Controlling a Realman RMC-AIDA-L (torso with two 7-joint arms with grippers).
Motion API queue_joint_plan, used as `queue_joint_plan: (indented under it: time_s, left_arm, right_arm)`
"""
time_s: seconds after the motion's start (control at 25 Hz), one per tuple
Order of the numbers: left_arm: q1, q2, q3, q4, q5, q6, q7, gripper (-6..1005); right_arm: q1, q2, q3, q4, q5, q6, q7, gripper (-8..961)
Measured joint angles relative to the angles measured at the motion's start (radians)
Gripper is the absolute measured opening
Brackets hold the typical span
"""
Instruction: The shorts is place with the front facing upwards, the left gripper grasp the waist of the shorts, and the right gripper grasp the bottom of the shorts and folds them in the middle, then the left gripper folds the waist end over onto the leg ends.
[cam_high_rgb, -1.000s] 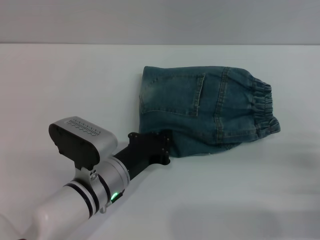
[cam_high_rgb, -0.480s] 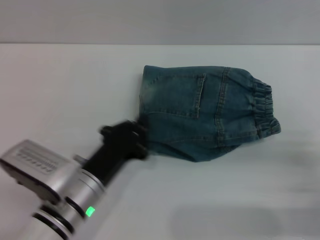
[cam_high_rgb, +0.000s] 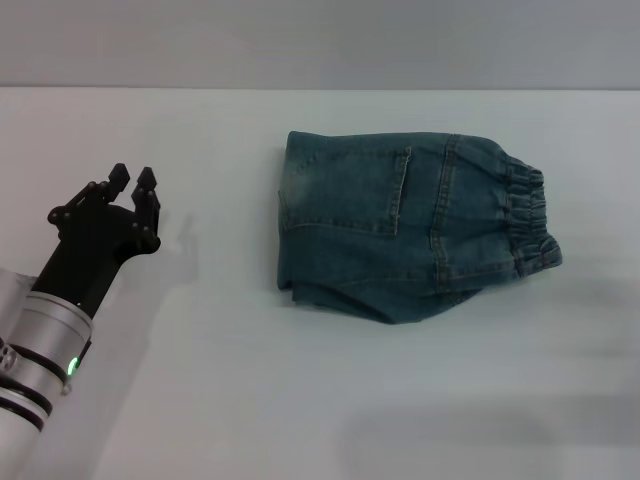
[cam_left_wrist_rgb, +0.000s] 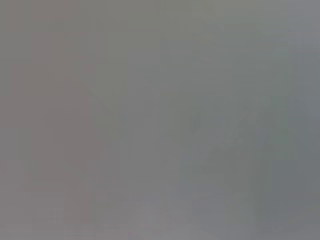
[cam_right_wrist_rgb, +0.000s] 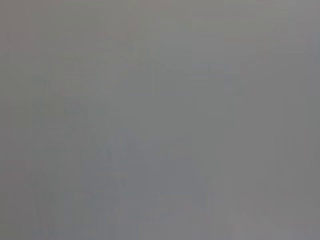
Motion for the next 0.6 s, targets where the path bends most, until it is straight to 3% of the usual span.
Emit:
queue_joint_plan:
  time_s: [0.08,0.32,0.6]
  left_arm:
    - [-0.002,0.0,0.006,0.004,0.005,0.011,0.0,128]
    - [-0.003,-0.001,0.039,0.031,0.008,0.073,0.003,333]
    - [-0.002,-0.001,0.044,0.053,0.007,0.101,0.003,643]
  right_arm:
    - [-0.003,0.002,0.009,0.0,0.001,-0.011,-0.001,223]
    - [-0.01,0.002,0.01,-0.017,0.015,-0.054,-0.002,446]
    - [-0.007,0.004,0.003,-0.042,0.039,-0.068,-0.002,652]
